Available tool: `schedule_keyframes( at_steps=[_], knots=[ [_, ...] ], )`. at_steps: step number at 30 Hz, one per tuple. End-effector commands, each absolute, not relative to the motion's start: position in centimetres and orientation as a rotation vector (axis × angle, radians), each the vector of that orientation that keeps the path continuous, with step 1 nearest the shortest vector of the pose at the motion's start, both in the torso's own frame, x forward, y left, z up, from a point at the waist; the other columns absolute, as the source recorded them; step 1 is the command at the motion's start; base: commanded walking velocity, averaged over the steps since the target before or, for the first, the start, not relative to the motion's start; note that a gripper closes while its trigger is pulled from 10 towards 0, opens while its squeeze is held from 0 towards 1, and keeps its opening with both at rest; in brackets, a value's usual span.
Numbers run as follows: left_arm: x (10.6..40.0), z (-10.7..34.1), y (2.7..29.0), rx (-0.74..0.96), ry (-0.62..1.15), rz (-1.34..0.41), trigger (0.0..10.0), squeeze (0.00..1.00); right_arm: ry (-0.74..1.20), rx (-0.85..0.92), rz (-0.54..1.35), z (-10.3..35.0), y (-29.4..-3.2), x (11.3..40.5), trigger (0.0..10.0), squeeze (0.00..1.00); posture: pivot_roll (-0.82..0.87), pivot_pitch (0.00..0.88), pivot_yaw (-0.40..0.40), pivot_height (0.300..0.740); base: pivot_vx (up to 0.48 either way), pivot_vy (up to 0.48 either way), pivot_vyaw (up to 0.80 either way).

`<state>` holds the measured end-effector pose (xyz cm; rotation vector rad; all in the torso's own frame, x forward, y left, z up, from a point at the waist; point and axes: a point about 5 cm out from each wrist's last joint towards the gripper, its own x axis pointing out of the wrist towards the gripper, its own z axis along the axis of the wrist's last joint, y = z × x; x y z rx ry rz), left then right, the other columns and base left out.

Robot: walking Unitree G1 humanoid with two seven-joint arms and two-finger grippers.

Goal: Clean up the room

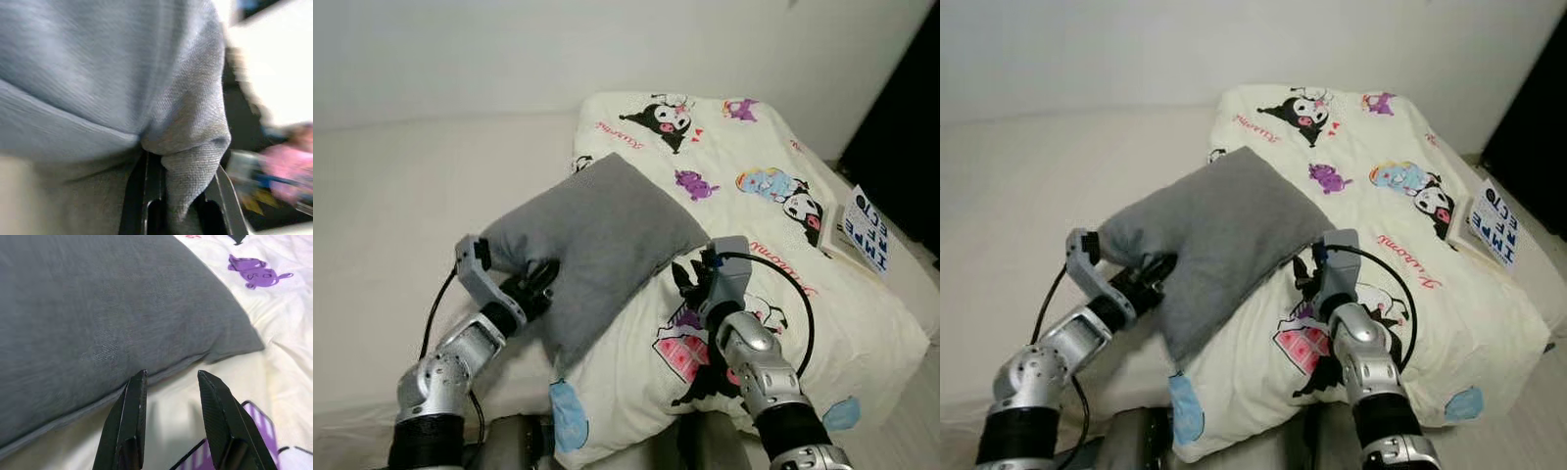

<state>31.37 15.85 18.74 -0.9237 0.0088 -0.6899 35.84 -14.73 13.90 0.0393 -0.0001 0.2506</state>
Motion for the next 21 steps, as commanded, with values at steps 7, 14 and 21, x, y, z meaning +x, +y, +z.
schedule_keyframes(
  at_steps=[7,14,21],
  knots=[
    [28.0,21.0,16.1,-1.060,-0.022,-0.985,0.0,0.00,-0.025,0.112,0.219,14.6,-15.5,36.2,10.0,0.00,0.02,0.242,-0.021,0.577,0.000,0.000,0.00],
    [25.8,20.9,17.9,-1.119,-0.006,-1.036,0.0,0.00,-0.146,0.256,0.199,17.9,-17.1,36.9,10.0,0.00,0.02,0.245,-0.025,0.577,0.000,0.000,0.00],
    [25.7,17.9,19.1,-0.949,0.173,-0.895,0.0,0.00,-0.123,0.229,0.132,18.8,-19.4,37.7,10.0,0.00,0.02,0.245,-0.030,0.577,0.000,0.000,0.00]
  ],
)
